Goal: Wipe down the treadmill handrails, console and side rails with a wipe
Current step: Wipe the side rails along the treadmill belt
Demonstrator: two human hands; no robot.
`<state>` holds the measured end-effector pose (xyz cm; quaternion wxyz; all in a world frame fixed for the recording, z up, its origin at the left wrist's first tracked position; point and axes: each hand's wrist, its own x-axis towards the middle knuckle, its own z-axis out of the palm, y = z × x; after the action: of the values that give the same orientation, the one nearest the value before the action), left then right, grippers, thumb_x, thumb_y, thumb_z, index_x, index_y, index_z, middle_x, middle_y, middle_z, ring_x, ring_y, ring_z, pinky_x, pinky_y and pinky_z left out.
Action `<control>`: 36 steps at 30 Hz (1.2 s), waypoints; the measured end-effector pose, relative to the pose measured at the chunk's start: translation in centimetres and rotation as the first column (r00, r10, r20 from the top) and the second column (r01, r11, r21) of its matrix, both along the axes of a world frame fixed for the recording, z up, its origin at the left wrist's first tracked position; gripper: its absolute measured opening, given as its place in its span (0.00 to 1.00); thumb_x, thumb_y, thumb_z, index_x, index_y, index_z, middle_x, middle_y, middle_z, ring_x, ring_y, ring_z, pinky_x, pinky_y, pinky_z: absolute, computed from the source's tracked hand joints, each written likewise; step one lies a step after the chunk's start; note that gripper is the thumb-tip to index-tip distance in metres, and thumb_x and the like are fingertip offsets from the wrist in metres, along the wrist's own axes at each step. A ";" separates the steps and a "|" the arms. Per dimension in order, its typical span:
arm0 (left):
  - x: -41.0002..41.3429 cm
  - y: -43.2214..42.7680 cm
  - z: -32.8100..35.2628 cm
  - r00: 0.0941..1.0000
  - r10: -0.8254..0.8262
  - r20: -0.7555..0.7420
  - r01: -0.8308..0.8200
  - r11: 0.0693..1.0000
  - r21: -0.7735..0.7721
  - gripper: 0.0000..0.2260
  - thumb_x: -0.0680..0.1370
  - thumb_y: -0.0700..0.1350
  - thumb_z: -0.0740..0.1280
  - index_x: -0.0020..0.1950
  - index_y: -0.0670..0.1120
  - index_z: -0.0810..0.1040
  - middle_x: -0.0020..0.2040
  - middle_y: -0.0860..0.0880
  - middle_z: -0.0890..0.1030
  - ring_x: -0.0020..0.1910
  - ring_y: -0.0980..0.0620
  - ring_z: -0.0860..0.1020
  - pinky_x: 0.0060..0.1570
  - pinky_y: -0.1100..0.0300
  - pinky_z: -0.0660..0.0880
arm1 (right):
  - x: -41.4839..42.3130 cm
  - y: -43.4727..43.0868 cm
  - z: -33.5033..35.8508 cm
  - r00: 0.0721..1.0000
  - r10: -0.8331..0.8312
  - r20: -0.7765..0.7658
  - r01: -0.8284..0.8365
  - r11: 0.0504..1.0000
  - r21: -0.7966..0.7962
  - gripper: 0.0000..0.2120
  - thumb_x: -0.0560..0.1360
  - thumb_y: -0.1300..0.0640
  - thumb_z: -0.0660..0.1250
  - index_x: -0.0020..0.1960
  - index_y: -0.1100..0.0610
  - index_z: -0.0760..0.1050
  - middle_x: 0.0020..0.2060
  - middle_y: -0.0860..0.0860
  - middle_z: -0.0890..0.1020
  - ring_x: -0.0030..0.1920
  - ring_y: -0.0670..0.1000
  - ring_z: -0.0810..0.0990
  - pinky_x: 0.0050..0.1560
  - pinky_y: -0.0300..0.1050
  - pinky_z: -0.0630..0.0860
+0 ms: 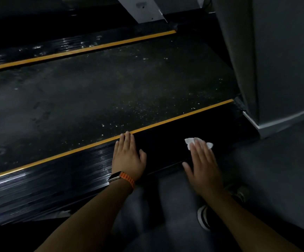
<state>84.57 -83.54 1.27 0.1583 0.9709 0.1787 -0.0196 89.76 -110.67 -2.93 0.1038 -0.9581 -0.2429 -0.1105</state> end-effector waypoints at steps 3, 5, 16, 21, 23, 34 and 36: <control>-0.6 1.4 0.3 0.998 -0.064 -0.009 0.064 0.998 -0.001 0.31 0.85 0.58 0.51 0.84 0.45 0.50 0.85 0.47 0.48 0.83 0.51 0.44 0.81 0.54 0.42 | -2.2 3.5 0.2 0.996 0.093 -0.001 -0.093 0.996 -0.008 0.35 0.83 0.41 0.59 0.81 0.63 0.63 0.82 0.60 0.59 0.83 0.59 0.55 0.79 0.62 0.61; -1.6 3.2 0.4 0.994 -0.109 -0.030 0.111 0.992 0.057 0.31 0.85 0.60 0.50 0.84 0.47 0.50 0.84 0.49 0.48 0.83 0.52 0.45 0.81 0.54 0.43 | -4.4 6.5 0.3 0.973 0.228 -0.012 -0.229 0.973 -0.014 0.36 0.81 0.40 0.61 0.81 0.62 0.63 0.83 0.59 0.59 0.83 0.58 0.55 0.80 0.60 0.60; -3.4 4.5 -0.4 0.998 -0.053 0.036 0.052 0.998 0.040 0.33 0.81 0.60 0.47 0.83 0.44 0.59 0.84 0.46 0.56 0.83 0.50 0.51 0.82 0.51 0.48 | -2.0 4.1 0.0 0.991 0.136 0.005 -0.136 0.991 0.010 0.31 0.84 0.43 0.58 0.82 0.59 0.64 0.82 0.56 0.61 0.83 0.56 0.57 0.80 0.61 0.60; -3.3 4.5 -0.5 0.997 -0.067 0.038 0.065 0.997 0.041 0.33 0.81 0.59 0.47 0.83 0.44 0.59 0.84 0.46 0.56 0.83 0.49 0.50 0.82 0.51 0.48 | -4.8 9.1 -0.1 0.978 0.206 -0.037 -0.205 0.979 0.019 0.33 0.83 0.42 0.58 0.81 0.60 0.64 0.83 0.57 0.61 0.84 0.57 0.55 0.81 0.59 0.58; -3.3 4.5 -0.5 0.997 -0.065 0.042 0.063 0.997 0.040 0.34 0.81 0.59 0.46 0.83 0.43 0.59 0.83 0.45 0.56 0.83 0.49 0.51 0.82 0.51 0.48 | -5.0 9.9 0.0 0.949 0.313 -0.049 -0.315 0.948 -0.047 0.34 0.83 0.41 0.57 0.83 0.58 0.61 0.84 0.55 0.58 0.84 0.55 0.52 0.81 0.58 0.57; -3.2 4.6 -0.6 0.997 -0.071 0.023 0.070 0.997 0.035 0.32 0.82 0.59 0.48 0.84 0.44 0.56 0.84 0.46 0.54 0.83 0.50 0.48 0.82 0.50 0.48 | -2.4 8.0 0.9 0.992 0.079 -0.102 -0.083 0.996 -0.040 0.38 0.83 0.34 0.51 0.83 0.61 0.59 0.83 0.58 0.57 0.84 0.57 0.51 0.82 0.61 0.55; -3.2 4.6 -0.6 0.997 -0.075 0.027 0.074 0.997 0.036 0.33 0.81 0.59 0.47 0.83 0.44 0.57 0.84 0.46 0.54 0.83 0.50 0.49 0.82 0.51 0.48 | -3.5 10.5 0.8 0.975 0.190 -0.112 -0.198 0.978 -0.061 0.39 0.83 0.34 0.52 0.83 0.60 0.59 0.84 0.57 0.57 0.84 0.55 0.51 0.82 0.59 0.55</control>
<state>81.35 -78.98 0.71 0.1427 0.9797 0.1405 -0.0087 86.22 -100.16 -2.12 0.0925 -0.9374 -0.3333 -0.0401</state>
